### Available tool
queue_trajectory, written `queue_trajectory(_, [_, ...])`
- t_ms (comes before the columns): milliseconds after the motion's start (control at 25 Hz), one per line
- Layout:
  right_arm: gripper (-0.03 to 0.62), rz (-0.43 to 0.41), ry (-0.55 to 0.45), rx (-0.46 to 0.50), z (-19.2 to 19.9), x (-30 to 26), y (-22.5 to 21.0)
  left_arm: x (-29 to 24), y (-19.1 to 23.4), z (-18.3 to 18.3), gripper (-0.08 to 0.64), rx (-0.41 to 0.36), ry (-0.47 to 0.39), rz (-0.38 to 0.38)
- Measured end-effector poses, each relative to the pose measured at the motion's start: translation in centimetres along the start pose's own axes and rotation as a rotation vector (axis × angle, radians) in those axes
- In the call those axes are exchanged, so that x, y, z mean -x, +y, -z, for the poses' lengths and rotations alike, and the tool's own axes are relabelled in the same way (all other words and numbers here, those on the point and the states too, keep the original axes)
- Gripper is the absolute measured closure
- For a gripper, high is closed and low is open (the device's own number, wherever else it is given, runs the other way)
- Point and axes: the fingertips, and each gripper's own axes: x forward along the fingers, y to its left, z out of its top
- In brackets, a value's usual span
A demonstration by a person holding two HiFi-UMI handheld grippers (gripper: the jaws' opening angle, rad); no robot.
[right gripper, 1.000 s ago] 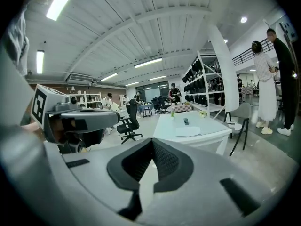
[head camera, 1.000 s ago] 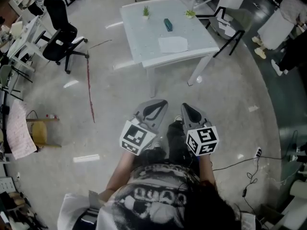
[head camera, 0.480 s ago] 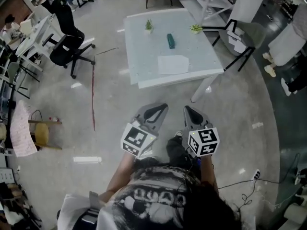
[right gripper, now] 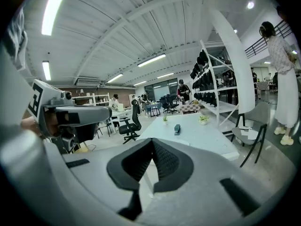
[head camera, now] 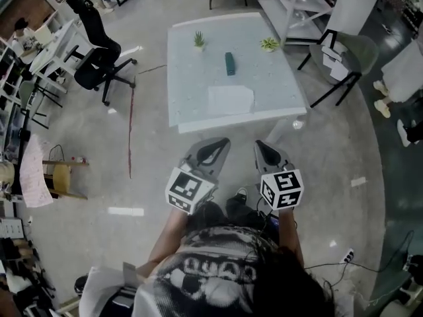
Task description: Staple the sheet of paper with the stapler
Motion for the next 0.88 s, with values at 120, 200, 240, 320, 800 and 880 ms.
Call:
queue_trajectory(120, [0.6,-0.025,0.012,-0.017,0.3,-0.5,-0.8,-0.4,0.3,0.5,0.555,0.017,0.029,-0.031])
queue_trajectory(200, [0.6,-0.042,0.021,-0.033,0.8,-0.9,-1.1,-0.5,0.5,0.9,0.555,0.023,0.048,-0.049])
queue_trajectory(240, [0.6,-0.05,0.025,-0.04,1.0,-1.1,-1.2,-0.6,0.6,1.1,0.555,0.027,0.054,-0.057])
queue_trajectory(320, [0.6,-0.064,0.035,-0.05,1.5,-1.6,-1.1,-0.5,0.9,1.5,0.555,0.033,0.067,-0.073])
queue_trajectory(800, [0.599,-0.052,0.092,-0.075,2.5,-6.8,-3.2,-3.8,4.9,3.2,0.555,0.017,0.101,-0.04])
queue_trajectory(880, [0.598,-0.042,0.099,-0.084,2.1,-8.3,-3.9,-4.9,6.2,3.1,0.555,0.018,0.094,-0.026])
